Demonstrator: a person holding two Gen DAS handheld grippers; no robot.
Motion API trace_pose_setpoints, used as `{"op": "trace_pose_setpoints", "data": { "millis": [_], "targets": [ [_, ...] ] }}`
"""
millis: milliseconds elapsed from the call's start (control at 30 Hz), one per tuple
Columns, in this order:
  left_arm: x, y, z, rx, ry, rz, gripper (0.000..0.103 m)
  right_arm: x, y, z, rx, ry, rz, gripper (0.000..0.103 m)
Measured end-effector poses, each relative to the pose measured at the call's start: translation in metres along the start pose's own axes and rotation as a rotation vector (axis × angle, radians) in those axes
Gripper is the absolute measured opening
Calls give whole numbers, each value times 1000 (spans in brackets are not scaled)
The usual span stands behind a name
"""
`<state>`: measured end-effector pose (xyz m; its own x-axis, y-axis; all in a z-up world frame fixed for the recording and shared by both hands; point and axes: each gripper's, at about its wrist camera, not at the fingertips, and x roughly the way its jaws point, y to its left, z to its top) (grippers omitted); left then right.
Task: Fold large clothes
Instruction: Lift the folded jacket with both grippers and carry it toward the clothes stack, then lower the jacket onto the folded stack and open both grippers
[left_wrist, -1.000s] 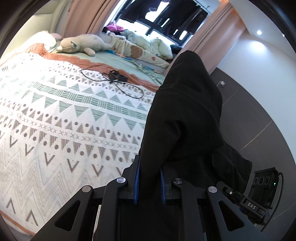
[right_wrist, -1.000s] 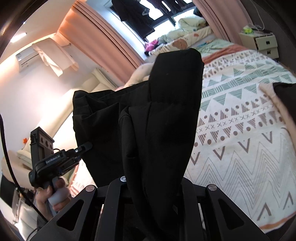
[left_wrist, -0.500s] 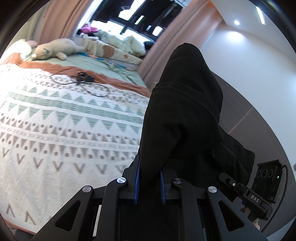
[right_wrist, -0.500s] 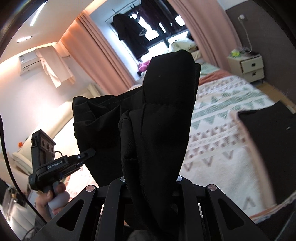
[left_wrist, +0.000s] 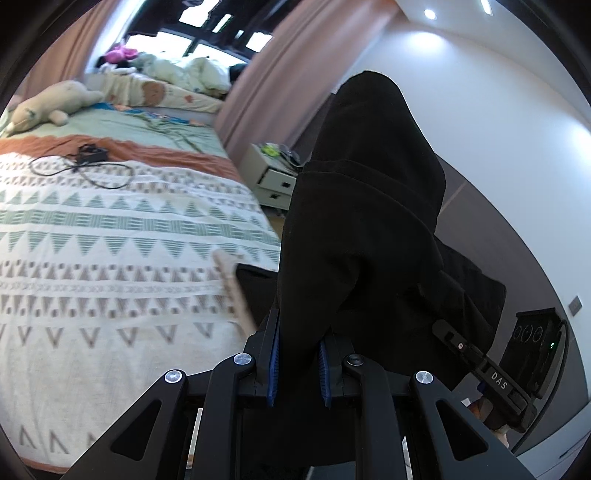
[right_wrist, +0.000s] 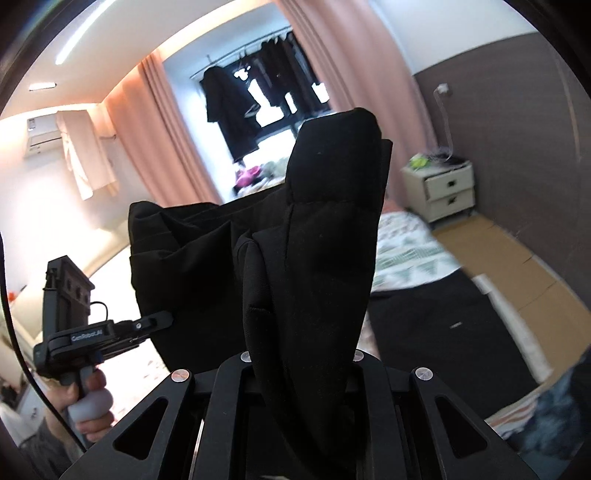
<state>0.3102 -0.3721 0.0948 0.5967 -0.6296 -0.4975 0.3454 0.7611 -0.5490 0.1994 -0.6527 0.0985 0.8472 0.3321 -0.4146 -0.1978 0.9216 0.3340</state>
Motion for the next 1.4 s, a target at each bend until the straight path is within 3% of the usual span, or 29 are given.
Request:
{"op": "trace_pose_setpoints", "data": {
  "millis": [300,567,1067,1400],
  "targets": [
    [49,-67,0,1,68,-94,18,-51,-48,34,-18,-72,-150,16],
    [91,-94,3,31,167,-123,18,-56,-76,49,-4,-70,-227,16],
    [190,-37,44,5,298,-93,18,49,-137,64,77,33,-266,15],
    [279,40,53,-81,398,-74,18,147,-179,48,85,197,-324,15]
  ]
}}
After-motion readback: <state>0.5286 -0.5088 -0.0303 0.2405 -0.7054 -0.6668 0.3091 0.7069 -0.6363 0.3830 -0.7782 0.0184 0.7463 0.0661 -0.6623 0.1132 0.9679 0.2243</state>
